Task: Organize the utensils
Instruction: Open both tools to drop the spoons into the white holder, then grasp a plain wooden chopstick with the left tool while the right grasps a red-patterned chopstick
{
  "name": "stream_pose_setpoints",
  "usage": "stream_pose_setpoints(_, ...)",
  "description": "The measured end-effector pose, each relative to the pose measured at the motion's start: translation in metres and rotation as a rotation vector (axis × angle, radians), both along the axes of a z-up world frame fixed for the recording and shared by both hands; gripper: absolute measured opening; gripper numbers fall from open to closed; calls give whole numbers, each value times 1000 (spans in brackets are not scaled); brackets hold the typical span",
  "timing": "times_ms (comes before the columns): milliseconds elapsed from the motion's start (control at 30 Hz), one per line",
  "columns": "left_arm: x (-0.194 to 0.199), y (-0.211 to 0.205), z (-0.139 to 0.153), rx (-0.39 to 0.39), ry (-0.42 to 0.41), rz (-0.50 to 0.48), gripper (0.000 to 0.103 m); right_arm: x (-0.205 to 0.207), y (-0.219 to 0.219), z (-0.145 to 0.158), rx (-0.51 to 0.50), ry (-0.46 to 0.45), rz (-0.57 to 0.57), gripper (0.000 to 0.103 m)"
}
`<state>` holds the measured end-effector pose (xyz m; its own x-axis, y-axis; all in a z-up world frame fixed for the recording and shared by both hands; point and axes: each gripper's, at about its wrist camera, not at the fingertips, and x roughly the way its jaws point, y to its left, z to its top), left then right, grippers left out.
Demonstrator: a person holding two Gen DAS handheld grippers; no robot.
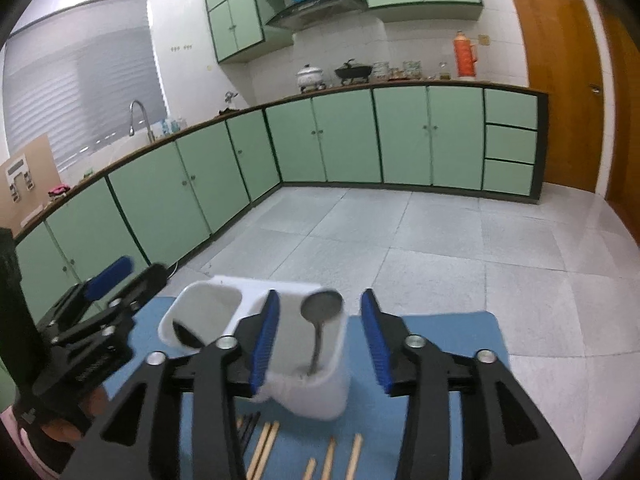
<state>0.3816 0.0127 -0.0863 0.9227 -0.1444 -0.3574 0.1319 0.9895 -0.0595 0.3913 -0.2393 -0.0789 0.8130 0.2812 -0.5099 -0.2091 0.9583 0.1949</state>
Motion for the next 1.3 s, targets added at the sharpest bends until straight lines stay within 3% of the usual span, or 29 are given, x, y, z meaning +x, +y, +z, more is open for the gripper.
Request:
stream_pose_setpoints(233, -74, 4, -12, 18, 107, -14, 91, -83, -23, -26, 21, 42, -37, 60)
stream_pose_setpoints(400, -119, 4, -36, 69, 234, -45, 91, -137, -31, -59, -1, 133, -41, 60)
stream_pose_setpoints(700, -177, 20, -78, 70, 388, -49, 91, -210, -36, -104, 6, 265, -47, 58)
stream_pose_setpoints(1033, -204, 0, -114, 118, 506, -89, 91, -231, -18, -120, -31, 308, 13, 37)
stream_pose_setpoints(1067, -205, -1, -117, 124, 513, -87, 87, -232, -18, -120, -32, 308, 17, 35)
stream_pose_setpoints(1133, -202, -2, -121, 125, 538, -88, 78, -232, -17, -120, -34, 307, 17, 35)
stream_pose_setpoints(1300, -199, -6, -126, 143, 548, -80, 78, -232, -19, -120, -33, 304, 15, 35)
